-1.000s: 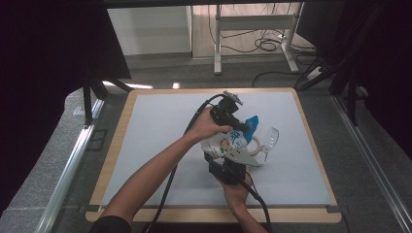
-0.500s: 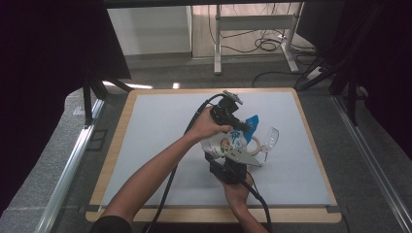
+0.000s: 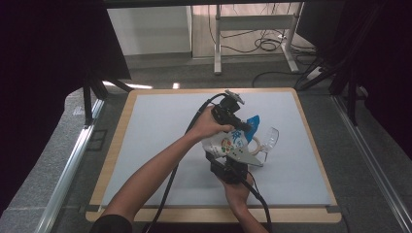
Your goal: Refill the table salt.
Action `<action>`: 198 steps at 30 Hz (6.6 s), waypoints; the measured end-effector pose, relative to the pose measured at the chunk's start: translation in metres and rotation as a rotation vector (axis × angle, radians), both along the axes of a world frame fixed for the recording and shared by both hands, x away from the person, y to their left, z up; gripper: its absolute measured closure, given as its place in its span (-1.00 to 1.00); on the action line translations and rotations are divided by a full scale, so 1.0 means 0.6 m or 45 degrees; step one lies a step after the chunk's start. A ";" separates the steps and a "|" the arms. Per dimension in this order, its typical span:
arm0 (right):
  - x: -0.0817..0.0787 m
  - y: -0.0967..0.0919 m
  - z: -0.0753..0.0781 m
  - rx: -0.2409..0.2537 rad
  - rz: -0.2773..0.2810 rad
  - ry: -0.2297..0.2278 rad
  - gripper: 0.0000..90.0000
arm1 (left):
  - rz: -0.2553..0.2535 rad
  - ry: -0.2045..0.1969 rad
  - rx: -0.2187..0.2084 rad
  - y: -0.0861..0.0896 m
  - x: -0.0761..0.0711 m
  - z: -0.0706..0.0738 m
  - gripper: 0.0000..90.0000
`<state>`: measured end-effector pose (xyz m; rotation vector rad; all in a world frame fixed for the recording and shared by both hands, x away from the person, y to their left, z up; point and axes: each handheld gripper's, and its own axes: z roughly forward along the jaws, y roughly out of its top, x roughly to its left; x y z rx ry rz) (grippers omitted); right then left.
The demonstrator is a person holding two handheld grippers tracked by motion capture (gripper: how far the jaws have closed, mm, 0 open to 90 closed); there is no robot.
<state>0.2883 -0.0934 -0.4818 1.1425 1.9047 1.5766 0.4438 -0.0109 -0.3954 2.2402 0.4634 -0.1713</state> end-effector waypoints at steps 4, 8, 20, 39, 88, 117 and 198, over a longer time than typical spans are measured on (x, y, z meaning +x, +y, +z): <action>0.000 -0.001 0.000 -0.003 -0.004 -0.004 0.26 | 0.000 0.002 0.000 -0.001 0.000 0.000 1.00; 0.001 0.000 0.000 -0.002 0.000 -0.002 0.26 | 0.002 0.003 0.001 0.001 0.000 -0.001 1.00; 0.001 0.001 -0.001 0.000 0.012 0.000 0.26 | 0.006 0.001 0.009 0.002 0.000 -0.002 1.00; 0.001 0.000 -0.002 0.001 0.008 0.000 0.26 | 0.004 -0.001 0.015 0.000 -0.001 -0.003 1.00; 0.001 0.003 -0.002 0.037 -0.007 0.012 0.28 | -0.004 0.001 0.038 -0.002 0.000 -0.002 1.00; 0.004 0.005 -0.007 0.063 -0.008 0.023 0.29 | -0.002 0.005 0.069 -0.004 0.003 -0.007 1.00; 0.005 0.006 -0.008 0.129 -0.041 0.035 0.32 | -0.016 0.019 0.091 -0.008 0.009 -0.003 1.00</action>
